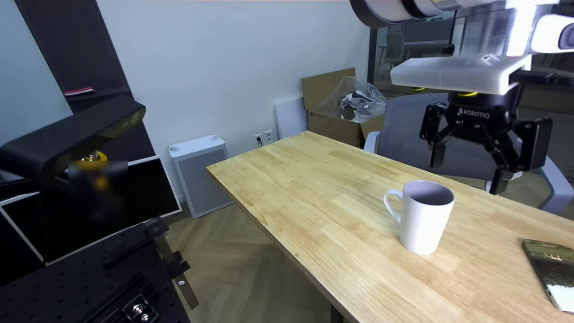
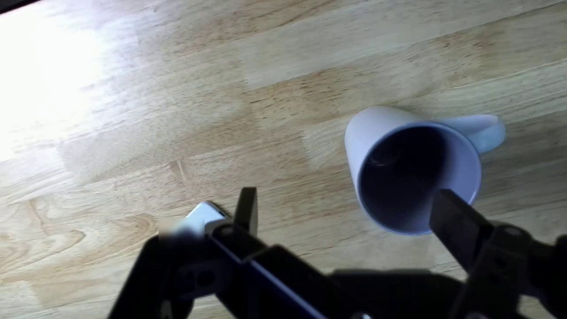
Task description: Pick up the cup and put it on the right side of the table
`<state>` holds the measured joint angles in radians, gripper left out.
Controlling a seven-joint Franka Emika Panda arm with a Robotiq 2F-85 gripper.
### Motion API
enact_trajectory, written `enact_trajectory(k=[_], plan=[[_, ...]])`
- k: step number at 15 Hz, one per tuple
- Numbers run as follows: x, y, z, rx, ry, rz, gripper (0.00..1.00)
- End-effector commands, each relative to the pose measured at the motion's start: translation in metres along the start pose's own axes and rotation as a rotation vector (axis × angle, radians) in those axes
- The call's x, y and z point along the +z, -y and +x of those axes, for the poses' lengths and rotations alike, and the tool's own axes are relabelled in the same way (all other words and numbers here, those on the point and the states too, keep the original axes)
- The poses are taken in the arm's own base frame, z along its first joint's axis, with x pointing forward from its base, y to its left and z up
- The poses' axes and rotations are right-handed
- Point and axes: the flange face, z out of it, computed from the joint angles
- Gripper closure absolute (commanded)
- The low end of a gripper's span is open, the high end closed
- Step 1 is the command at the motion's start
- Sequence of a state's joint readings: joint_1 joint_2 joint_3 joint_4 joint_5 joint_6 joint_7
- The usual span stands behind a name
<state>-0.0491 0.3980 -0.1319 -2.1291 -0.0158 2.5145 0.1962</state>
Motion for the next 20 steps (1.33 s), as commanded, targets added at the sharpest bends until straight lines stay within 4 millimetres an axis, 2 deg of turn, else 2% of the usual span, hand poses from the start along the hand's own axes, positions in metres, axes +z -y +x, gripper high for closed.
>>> enact_trajectory(k=[1,13,20], plan=[[0.000,-0.003,0.000,0.004,0.002,-0.003,0.00],[0.002,-0.007,0.000,0.010,0.005,-0.006,0.00],[0.025,-0.005,0.014,0.032,0.025,-0.006,0.00]])
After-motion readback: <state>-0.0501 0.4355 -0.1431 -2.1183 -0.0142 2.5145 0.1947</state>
